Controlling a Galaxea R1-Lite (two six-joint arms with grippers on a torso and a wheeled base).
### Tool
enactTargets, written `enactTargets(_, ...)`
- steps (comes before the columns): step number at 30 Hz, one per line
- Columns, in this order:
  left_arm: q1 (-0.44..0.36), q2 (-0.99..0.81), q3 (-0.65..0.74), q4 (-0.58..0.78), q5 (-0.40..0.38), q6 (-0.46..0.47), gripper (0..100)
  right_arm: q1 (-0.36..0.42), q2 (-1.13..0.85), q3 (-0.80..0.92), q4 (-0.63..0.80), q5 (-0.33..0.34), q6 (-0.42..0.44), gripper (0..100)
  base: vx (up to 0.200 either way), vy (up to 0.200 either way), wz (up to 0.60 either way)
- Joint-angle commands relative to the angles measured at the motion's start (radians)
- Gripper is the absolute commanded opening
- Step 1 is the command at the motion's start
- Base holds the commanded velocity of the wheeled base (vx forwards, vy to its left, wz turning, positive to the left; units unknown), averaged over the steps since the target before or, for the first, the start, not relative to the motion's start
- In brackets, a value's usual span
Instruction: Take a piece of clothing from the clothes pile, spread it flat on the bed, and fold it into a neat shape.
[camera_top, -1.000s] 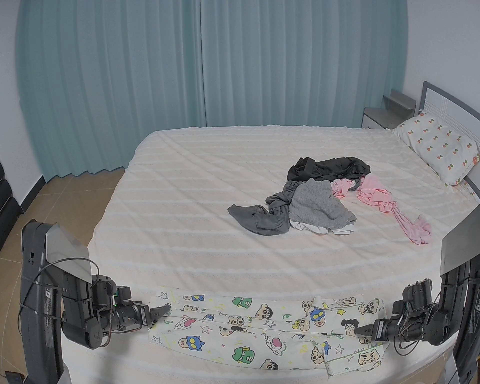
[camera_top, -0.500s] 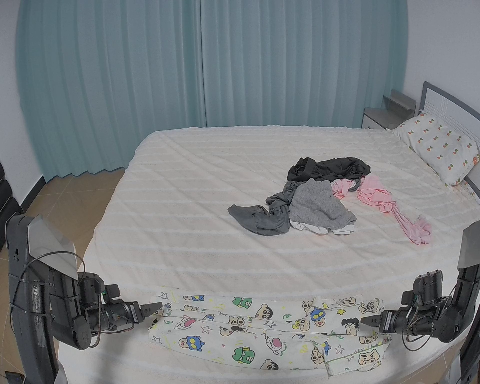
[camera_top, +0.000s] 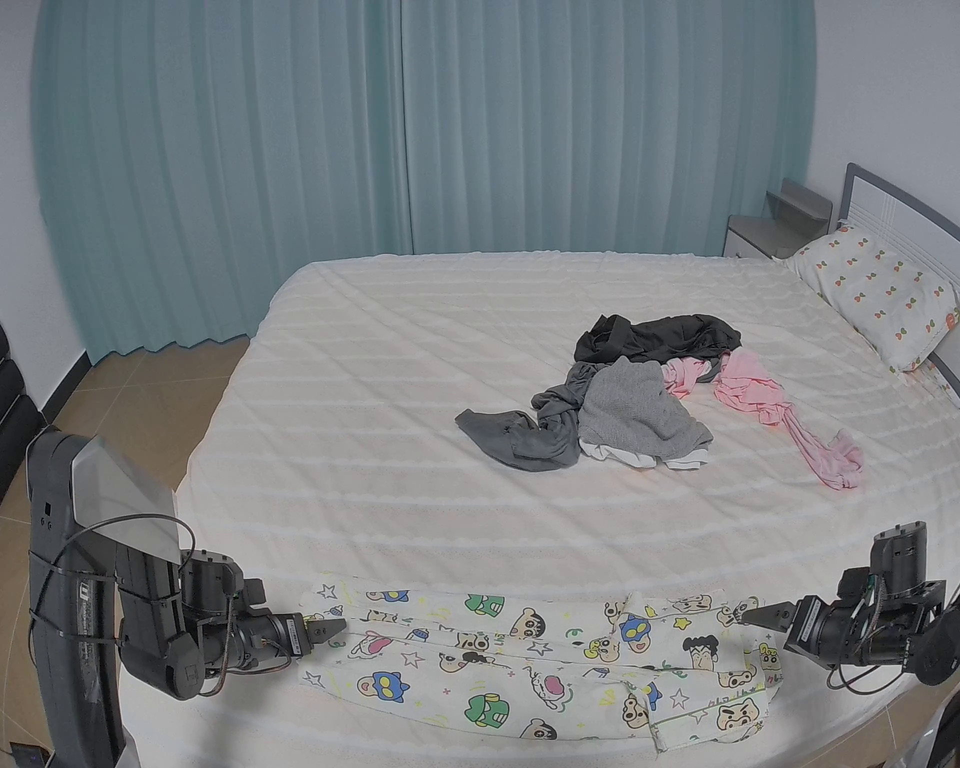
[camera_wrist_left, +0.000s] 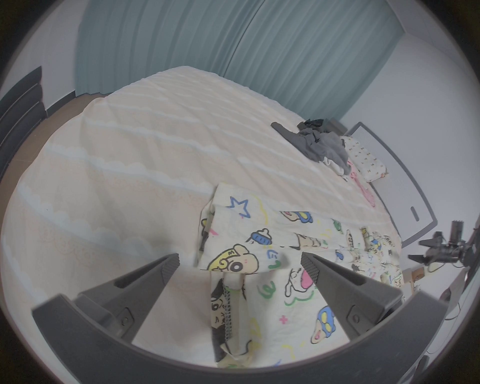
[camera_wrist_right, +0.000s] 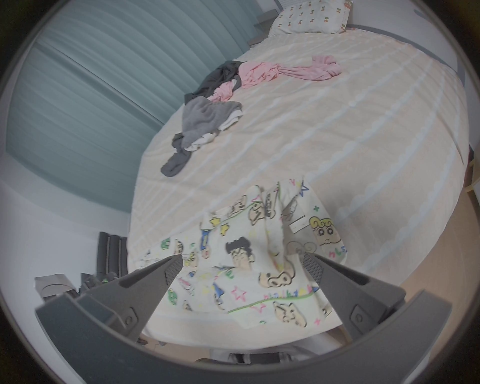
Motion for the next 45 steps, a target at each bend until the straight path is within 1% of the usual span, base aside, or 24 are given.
enactTargets(1,-0.072,0.007,-0.073,0.089,0.099,0.022,100,0.005,-0.251,0.016,0.132,0.043,0.017,100,0.0,0.0,0.0)
enactTargets(3,-0.088,0.007,-0.081,0.104,0.101,0.035,100,0.005,-0.275,0.016,0.163,0.046,0.017,100,0.0,0.0,0.0)
enactTargets(6,-0.108,0.006,-0.096,0.129,0.11,0.036,100,0.005,-0.286,0.016,0.169,0.058,0.014,100,0.0,0.0,0.0)
enactTargets(12,-0.115,0.004,-0.105,0.15,0.113,0.039,100,0.002,-0.286,0.016,0.172,0.063,0.014,100,0.0,0.0,0.0)
enactTargets(17,-0.117,0.007,-0.11,0.155,0.13,0.078,100,0.002,-0.286,0.016,0.172,0.063,0.012,100,0.0,0.0,0.0)
enactTargets(20,-0.117,0.002,-0.128,0.204,0.131,0.088,100,0.0,-0.286,0.016,0.172,0.063,0.014,100,0.0,0.0,0.0)
enactTargets(21,-0.117,-0.001,-0.131,0.218,0.131,0.088,0,0.0,-0.286,0.016,0.174,0.063,0.014,100,0.0,0.0,0.0)
enactTargets(23,-0.118,-0.008,-0.136,0.236,0.133,0.088,0,0.0,-0.285,0.016,0.174,0.063,0.012,100,0.0,0.0,0.0)
enactTargets(35,-0.117,-0.051,-0.123,0.241,0.13,0.088,0,-0.004,-0.286,0.016,0.177,0.063,0.014,100,0.0,0.0,0.0)
enactTargets(40,-0.098,-0.067,-0.123,0.243,0.13,0.088,0,-0.006,-0.286,0.016,0.18,0.063,0.012,100,0.0,0.0,0.0)
enactTargets(45,-0.055,-0.093,-0.117,0.243,0.131,0.093,0,-0.006,-0.285,0.016,0.181,0.063,0.014,100,0.0,0.0,0.0)
